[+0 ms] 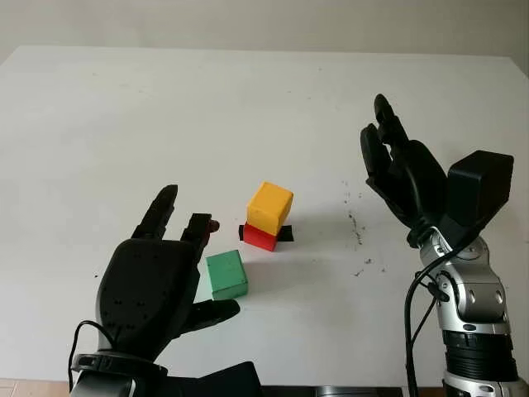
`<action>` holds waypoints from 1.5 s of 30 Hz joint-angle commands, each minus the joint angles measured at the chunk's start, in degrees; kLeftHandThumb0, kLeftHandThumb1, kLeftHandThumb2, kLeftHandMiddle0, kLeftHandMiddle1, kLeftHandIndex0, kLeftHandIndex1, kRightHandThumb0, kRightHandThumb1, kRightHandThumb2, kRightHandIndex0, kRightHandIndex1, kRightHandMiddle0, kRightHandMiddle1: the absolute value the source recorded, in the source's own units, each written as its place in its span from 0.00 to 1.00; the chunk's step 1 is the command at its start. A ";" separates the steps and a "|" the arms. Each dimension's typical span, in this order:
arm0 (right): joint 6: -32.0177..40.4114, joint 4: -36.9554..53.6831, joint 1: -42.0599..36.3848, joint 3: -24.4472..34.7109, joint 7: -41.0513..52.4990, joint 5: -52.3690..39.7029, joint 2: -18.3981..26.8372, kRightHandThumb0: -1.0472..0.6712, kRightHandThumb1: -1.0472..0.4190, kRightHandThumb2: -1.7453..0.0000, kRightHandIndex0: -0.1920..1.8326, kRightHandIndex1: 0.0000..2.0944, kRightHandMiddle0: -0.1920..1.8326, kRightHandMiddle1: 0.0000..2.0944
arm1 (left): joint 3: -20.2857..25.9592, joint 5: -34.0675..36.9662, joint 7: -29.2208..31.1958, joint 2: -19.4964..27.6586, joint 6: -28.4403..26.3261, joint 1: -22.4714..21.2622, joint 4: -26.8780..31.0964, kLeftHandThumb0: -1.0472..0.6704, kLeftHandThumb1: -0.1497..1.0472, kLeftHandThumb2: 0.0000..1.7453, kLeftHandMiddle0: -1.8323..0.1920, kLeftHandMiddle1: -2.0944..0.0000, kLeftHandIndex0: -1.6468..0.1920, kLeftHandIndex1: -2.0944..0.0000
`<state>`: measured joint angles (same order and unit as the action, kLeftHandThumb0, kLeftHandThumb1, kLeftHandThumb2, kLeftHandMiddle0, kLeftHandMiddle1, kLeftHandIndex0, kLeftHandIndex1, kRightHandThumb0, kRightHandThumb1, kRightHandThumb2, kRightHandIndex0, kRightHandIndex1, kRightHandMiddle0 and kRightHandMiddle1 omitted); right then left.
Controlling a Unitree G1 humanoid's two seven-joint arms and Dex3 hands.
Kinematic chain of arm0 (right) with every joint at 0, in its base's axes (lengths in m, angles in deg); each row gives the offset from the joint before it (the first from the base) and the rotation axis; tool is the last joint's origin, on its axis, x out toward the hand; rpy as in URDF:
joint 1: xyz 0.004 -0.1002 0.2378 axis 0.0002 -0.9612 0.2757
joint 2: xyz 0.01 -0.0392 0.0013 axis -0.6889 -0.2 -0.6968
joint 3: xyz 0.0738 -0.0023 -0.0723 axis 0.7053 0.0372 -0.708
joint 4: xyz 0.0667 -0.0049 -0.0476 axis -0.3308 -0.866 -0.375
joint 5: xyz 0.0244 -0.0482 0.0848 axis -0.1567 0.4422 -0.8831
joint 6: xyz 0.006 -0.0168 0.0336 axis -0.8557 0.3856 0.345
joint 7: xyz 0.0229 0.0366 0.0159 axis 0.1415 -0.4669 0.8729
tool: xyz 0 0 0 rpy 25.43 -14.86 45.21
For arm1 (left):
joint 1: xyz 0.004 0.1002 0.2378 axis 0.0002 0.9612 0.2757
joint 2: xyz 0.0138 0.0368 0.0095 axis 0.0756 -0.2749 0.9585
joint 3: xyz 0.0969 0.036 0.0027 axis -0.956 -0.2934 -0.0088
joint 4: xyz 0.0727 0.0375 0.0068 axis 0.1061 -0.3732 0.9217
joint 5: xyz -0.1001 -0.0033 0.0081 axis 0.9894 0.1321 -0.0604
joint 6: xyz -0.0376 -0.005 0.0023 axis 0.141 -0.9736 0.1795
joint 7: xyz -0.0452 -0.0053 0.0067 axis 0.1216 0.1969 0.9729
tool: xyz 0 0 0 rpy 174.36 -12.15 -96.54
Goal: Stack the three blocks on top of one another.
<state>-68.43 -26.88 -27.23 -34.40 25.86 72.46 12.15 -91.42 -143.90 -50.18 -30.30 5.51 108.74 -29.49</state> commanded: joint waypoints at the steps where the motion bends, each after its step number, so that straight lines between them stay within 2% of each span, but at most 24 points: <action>1: -0.16 1.55 -0.25 0.36 0.07 -0.25 0.61 0.19 0.00 0.68 0.00 0.00 0.00 0.01 | -0.02 0.22 0.89 0.30 -0.08 0.20 -0.07 0.07 0.99 0.03 0.88 0.98 0.91 0.45; 8: -0.79 1.23 -0.21 0.40 0.66 -0.26 0.96 0.20 0.00 0.67 0.00 0.00 0.00 0.00 | -0.02 0.95 1.44 0.81 0.12 0.09 -0.21 0.09 0.98 0.03 0.87 0.97 0.90 0.42; 9: -0.92 1.15 -0.17 0.41 0.74 -0.24 0.99 0.20 0.00 0.67 0.00 0.00 0.00 0.00 | -0.04 1.00 1.31 0.85 0.11 0.09 -0.28 0.10 0.97 0.03 0.87 0.97 0.92 0.33; 12: -0.94 1.10 -0.13 0.40 0.72 -0.07 1.07 0.20 0.00 0.67 0.00 0.00 0.00 0.00 | -0.02 0.73 2.02 0.99 0.01 -0.07 -0.29 0.13 0.95 0.03 0.85 0.97 0.91 0.20; 18: -0.88 1.30 -0.26 0.46 0.81 -0.20 1.18 0.20 0.00 0.68 0.00 0.00 0.00 0.01 | 0.01 1.20 2.93 1.14 -0.25 -0.18 -0.27 0.18 0.93 0.03 0.83 0.97 0.89 0.13; 30: 0.08 2.15 -0.52 0.35 0.80 -0.17 1.37 0.20 0.00 0.69 0.00 0.00 0.00 0.02 | -0.12 2.71 -1.08 2.30 -0.25 0.03 -3.15 0.26 0.93 0.03 0.81 0.97 0.89 0.14; 37: 0.73 2.56 -0.66 0.49 0.86 -0.44 1.40 0.21 0.00 0.69 0.00 0.00 0.00 0.02 | -0.98 2.52 -2.22 2.50 -0.78 0.03 -4.38 0.19 0.96 0.04 0.81 0.97 0.90 0.16; 40: 0.55 2.39 -0.61 0.54 0.88 -0.46 1.37 0.21 0.00 0.70 0.00 0.00 0.00 0.02 | -1.33 2.83 -2.38 2.52 -1.00 0.17 -4.48 0.19 0.98 0.04 0.82 0.98 0.90 0.15; 43: 0.59 2.37 -0.59 0.47 0.74 -0.28 1.38 0.21 0.00 0.70 0.00 0.00 0.00 0.02 | -1.32 4.37 -4.33 2.93 -0.80 0.48 -4.92 0.27 0.99 0.03 0.80 0.97 0.89 0.17; 45: 0.97 2.57 -0.64 0.48 0.64 -0.30 1.39 0.21 0.00 0.70 0.00 0.00 0.00 0.02 | -1.25 5.06 -5.28 3.22 -0.72 0.63 -5.12 0.33 0.99 0.03 0.80 0.97 0.87 0.22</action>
<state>-67.81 -25.54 -27.44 -34.40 26.63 72.34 12.88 -92.46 -139.28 -54.69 -27.48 4.61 108.71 -34.60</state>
